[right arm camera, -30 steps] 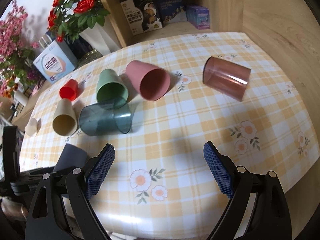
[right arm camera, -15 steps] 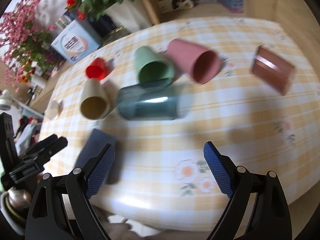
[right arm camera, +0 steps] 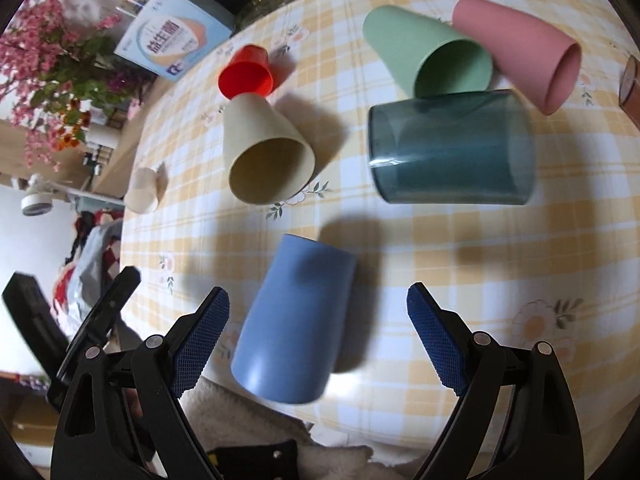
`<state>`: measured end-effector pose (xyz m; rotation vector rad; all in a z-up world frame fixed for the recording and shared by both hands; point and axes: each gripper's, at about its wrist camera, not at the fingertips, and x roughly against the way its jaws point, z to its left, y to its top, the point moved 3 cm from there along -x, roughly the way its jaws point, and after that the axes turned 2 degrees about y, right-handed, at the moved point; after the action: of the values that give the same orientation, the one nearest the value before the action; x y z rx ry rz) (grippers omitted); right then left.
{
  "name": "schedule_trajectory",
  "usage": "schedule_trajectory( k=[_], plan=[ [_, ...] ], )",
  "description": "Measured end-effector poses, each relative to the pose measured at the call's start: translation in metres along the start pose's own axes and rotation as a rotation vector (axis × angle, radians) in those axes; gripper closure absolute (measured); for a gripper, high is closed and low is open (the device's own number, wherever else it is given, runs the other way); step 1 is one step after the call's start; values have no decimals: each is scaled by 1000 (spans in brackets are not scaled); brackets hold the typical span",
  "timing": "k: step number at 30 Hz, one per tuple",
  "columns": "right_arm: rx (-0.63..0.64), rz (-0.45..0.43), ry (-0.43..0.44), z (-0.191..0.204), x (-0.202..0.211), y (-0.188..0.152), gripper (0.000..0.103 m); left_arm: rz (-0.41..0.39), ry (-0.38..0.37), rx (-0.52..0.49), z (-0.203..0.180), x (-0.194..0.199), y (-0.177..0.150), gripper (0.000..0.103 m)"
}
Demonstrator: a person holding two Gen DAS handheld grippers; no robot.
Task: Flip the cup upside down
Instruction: 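Close the right tool around the blue cup's body, then rotate the blue cup base up with the right tool and lower it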
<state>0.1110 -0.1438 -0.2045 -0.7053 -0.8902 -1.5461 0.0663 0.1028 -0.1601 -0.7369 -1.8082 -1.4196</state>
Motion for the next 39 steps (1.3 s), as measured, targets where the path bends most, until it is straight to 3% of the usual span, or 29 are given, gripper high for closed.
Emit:
schedule_trajectory(
  k=[8, 15, 17, 19, 20, 22, 25, 39],
  plan=[
    [-33, 14, -59, 5, -21, 9, 16, -29, 42, 1, 15, 9, -7, 6],
    [-54, 33, -109, -2, -36, 13, 16, -30, 34, 33, 21, 13, -8, 6],
    [-57, 45, -118, -4, -39, 13, 32, -29, 31, 34, 21, 13, -8, 6],
    [-61, 58, -128, -7, -44, 13, 32, -28, 29, 35, 19, 13, -8, 6],
    [-65, 61, -127, -9, -45, 12, 38, -28, 26, 35, 19, 13, -8, 6],
    [-72, 64, -87, -10, -45, 12, 45, -29, 23, 33, 16, 14, -9, 6],
    [-62, 49, -60, -10, -38, 12, 47, -30, 17, 28, 13, 16, -8, 6],
    [5, -75, 100, -21, 28, -10, 49, -19, -10, -10, -8, 15, -7, 6]
  ],
)
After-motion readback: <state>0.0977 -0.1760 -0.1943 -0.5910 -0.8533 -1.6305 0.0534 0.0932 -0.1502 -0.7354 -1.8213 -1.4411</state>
